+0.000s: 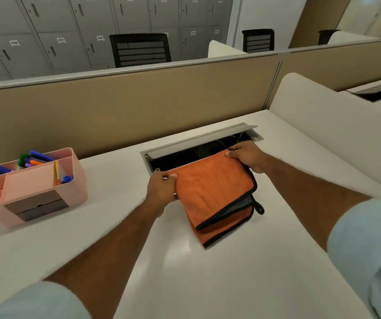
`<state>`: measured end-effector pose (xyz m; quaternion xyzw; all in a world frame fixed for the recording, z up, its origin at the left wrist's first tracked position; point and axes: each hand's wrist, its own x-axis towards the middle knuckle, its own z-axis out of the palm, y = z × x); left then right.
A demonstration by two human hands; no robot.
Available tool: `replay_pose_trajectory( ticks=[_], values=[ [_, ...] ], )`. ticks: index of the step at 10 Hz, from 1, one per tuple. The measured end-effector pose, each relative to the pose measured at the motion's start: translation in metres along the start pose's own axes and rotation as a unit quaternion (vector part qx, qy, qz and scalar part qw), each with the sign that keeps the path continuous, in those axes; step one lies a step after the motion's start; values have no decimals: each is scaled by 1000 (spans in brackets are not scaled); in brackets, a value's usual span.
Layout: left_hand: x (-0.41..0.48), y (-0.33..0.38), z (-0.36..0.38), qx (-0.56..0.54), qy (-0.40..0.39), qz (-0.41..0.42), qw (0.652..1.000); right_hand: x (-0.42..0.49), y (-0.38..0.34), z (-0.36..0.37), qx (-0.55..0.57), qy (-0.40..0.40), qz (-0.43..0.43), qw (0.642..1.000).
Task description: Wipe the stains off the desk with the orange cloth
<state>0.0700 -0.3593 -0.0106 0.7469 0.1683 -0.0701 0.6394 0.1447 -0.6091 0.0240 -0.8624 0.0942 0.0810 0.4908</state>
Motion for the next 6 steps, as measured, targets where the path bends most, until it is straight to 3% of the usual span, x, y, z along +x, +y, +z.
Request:
replay_pose_trajectory(
  ticks=[1, 4, 6],
  values=[
    [32, -12, 6, 30, 9, -29, 999, 29, 20, 17, -19, -14, 11, 1000],
    [61, -11, 12, 199, 96, 66, 973, 67, 34, 48, -33, 55, -50, 997],
    [46, -20, -10, 241, 117, 60, 961, 63, 37, 56, -143, 73, -113, 981]
  ],
)
